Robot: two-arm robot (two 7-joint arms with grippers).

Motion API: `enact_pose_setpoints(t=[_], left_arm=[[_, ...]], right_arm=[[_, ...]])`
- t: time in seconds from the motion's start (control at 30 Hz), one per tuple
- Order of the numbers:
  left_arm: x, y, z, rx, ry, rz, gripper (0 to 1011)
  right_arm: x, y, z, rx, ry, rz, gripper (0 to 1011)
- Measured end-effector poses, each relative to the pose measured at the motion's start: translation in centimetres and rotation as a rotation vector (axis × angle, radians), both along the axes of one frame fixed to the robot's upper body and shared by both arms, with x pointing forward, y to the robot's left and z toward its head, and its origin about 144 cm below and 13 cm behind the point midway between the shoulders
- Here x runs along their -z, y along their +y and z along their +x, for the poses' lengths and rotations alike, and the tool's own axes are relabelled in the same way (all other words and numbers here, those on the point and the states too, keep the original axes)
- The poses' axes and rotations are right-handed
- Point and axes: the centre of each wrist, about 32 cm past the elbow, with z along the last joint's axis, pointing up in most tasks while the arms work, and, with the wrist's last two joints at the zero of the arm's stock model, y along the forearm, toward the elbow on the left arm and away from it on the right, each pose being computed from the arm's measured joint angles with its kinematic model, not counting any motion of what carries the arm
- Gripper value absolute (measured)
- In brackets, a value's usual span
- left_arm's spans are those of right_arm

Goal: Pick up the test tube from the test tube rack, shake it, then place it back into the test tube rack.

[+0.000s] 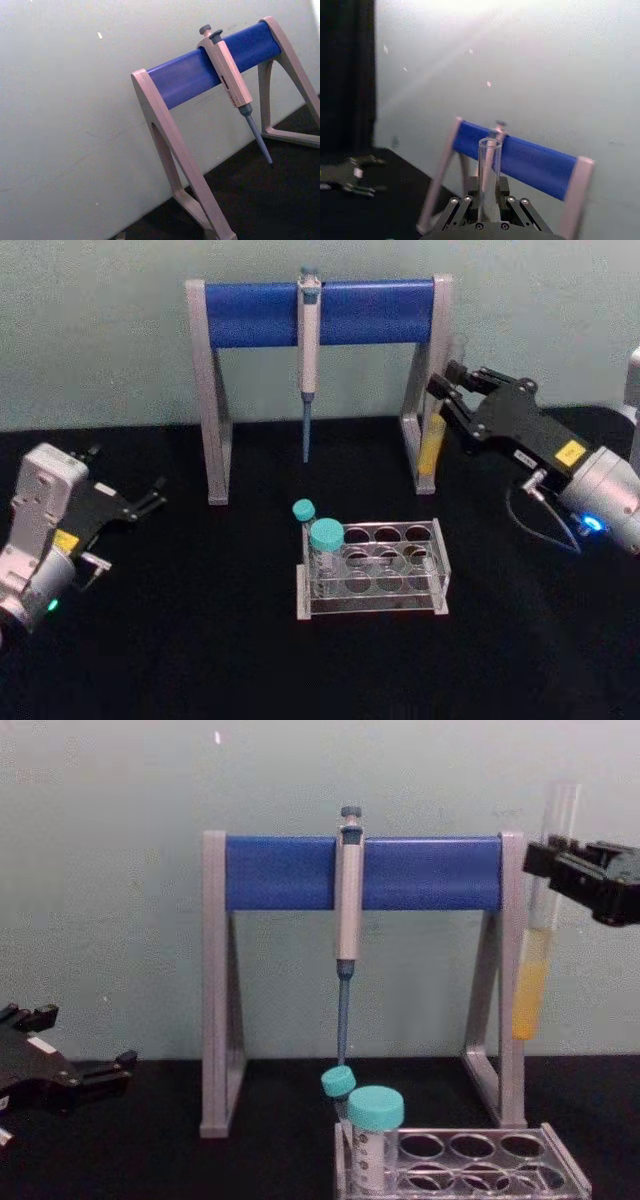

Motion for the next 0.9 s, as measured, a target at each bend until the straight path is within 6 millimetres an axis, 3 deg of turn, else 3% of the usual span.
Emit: enact_pose_setpoints(t=[0.37, 0.9], left_arm=[[0.0, 0.0, 0.0, 0.0, 0.0, 0.0, 1001], [0.0, 0.0, 0.0, 0.0, 0.0, 0.0, 1001]], right_arm=[[0.6, -0.6, 0.6, -0.207, 0.064, 0.117, 232], [1.7, -0.8, 0.4, -0.218, 0.054, 0.089, 232]])
